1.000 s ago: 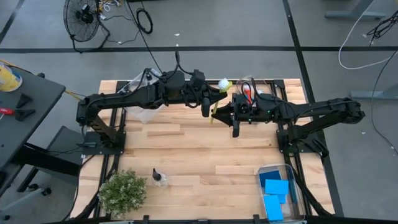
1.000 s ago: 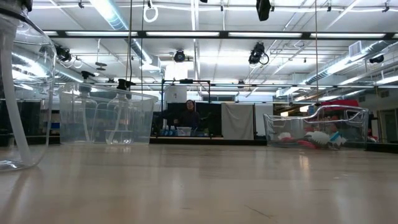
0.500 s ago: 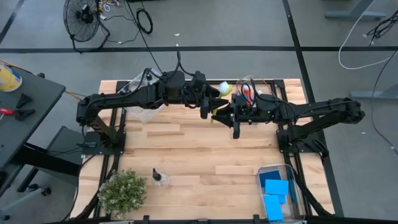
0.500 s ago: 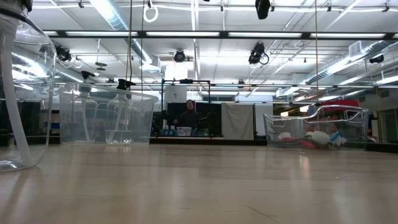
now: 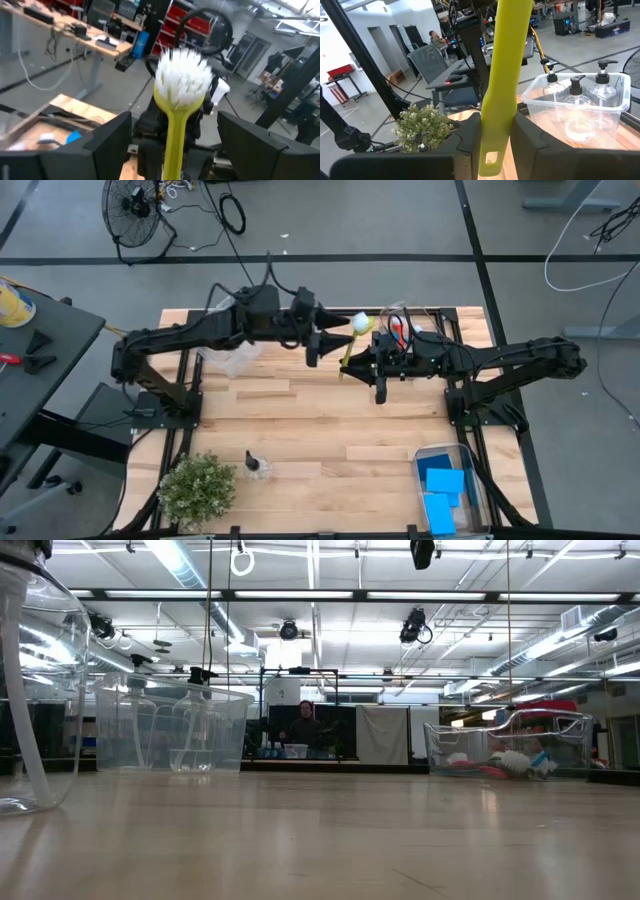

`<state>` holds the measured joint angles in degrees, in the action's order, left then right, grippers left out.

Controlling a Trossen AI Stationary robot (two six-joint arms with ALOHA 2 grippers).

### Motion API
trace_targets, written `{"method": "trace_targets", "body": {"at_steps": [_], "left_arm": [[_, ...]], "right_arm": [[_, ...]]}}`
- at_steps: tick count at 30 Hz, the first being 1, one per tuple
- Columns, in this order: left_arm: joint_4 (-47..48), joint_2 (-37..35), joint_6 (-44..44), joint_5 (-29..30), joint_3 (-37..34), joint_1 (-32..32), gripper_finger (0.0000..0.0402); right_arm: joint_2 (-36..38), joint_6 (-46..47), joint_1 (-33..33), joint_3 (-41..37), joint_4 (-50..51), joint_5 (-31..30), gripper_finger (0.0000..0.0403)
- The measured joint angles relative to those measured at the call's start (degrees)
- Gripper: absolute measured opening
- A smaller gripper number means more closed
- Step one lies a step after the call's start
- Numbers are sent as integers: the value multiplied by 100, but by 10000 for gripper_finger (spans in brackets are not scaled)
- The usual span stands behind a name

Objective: Pick & Place Kitchen Sink Supplies
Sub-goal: Put the green cleaning brush into the top transparent bin

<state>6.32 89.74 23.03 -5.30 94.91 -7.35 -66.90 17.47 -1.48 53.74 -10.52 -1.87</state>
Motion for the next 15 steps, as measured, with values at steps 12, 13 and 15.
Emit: {"method": "trace_targets", "body": {"at_steps": [12, 13, 15], "left_arm": [[1405, -668, -463, 270, 2, 10, 296], [1572, -699, -538, 290, 2, 16, 294], [1818, -705, -651, 342, 2, 17, 286]], "right_arm": [[0, 0, -2, 0, 20, -4, 79], [0, 0, -2, 0, 28, -4, 79], [0, 0, -2, 0, 45, -5, 79]]}}
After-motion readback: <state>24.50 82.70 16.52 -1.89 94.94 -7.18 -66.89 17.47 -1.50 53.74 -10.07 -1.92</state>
